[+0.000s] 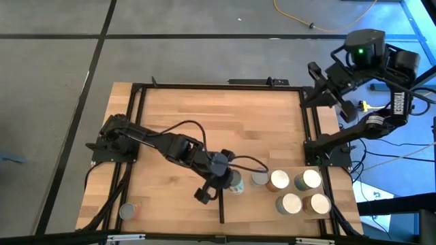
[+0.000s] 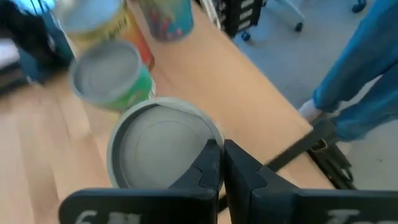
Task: Pick and place cans onto a shelf
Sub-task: Put the canned mixed vegetables on the shelf
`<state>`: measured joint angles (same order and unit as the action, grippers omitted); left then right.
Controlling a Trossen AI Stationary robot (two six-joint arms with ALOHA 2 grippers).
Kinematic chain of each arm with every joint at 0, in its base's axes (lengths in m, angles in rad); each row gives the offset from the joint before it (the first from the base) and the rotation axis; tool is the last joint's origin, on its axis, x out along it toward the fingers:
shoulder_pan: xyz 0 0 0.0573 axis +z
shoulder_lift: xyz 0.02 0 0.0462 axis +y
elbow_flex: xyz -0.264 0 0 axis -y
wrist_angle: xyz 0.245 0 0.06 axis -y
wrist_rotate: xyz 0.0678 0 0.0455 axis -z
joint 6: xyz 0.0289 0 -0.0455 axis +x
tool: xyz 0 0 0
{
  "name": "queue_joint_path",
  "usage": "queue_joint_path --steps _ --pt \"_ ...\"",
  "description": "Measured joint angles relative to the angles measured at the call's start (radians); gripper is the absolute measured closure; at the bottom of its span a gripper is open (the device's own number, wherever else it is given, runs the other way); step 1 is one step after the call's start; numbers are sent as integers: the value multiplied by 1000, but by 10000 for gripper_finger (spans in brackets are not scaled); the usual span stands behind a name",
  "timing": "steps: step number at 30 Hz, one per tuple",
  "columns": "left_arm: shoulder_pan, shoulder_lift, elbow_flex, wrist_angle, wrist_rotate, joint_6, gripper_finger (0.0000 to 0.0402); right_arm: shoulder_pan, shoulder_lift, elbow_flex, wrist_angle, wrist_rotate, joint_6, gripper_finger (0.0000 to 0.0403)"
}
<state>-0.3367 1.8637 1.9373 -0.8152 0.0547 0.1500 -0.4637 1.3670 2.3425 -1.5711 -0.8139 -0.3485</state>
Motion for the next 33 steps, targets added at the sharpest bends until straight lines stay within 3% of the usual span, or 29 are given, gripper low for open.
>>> queue_joint_path --steps 12,33 --pt "-6 56 1 -3 15 -29 398 56 -2 0 0 0 2 383" --pt "-4 57 0 83 15 -176 376 56 -2 0 0 1 4 383"
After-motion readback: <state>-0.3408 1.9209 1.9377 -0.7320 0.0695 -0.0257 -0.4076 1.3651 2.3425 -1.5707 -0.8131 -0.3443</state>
